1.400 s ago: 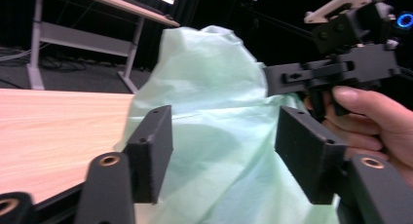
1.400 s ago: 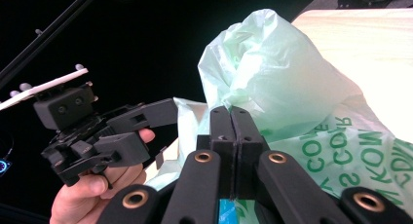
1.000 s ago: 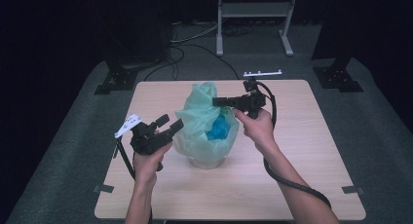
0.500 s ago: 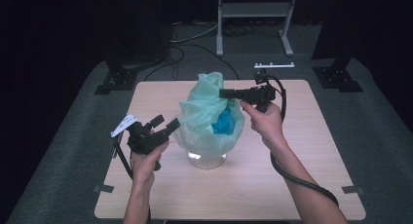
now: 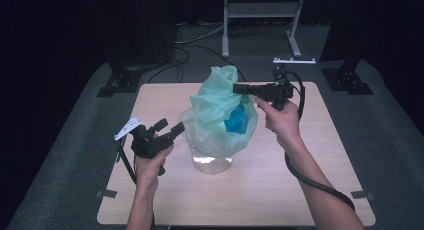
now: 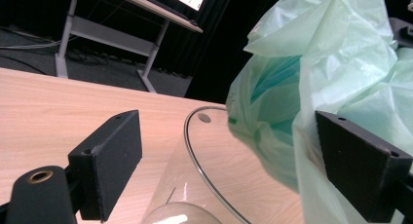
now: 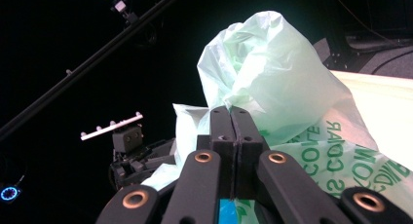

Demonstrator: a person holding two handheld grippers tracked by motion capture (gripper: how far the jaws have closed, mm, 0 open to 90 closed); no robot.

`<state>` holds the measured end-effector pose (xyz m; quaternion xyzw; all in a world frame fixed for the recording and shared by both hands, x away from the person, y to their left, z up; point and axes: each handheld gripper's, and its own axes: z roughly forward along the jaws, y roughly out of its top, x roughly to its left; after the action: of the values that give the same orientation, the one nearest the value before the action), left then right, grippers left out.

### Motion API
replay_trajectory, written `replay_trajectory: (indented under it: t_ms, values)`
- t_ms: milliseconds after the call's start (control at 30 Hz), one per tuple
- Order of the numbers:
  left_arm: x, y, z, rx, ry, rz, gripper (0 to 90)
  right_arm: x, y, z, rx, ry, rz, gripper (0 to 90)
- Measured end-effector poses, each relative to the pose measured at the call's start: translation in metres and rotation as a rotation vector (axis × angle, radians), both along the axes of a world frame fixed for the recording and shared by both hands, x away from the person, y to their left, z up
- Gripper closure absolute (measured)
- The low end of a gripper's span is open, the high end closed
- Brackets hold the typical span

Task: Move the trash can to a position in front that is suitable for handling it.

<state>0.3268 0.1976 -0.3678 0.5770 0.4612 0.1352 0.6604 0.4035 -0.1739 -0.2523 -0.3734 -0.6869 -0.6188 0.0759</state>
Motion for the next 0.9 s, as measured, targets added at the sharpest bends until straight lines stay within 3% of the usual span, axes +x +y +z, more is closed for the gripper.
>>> replay_trajectory:
  t_ms: [533, 900]
  values:
    - [0.0, 0.003, -0.003, 0.003, 0.006, 0.003, 10.4, -0.009, -0.037, 0.021, 0.024, -0.036, -0.053, 90.0]
    - [0.0, 0.005, -0.003, 0.005, 0.002, 0.007, 10.4, -0.01, -0.076, 0.018, 0.019, -0.03, -0.127, 90.0]
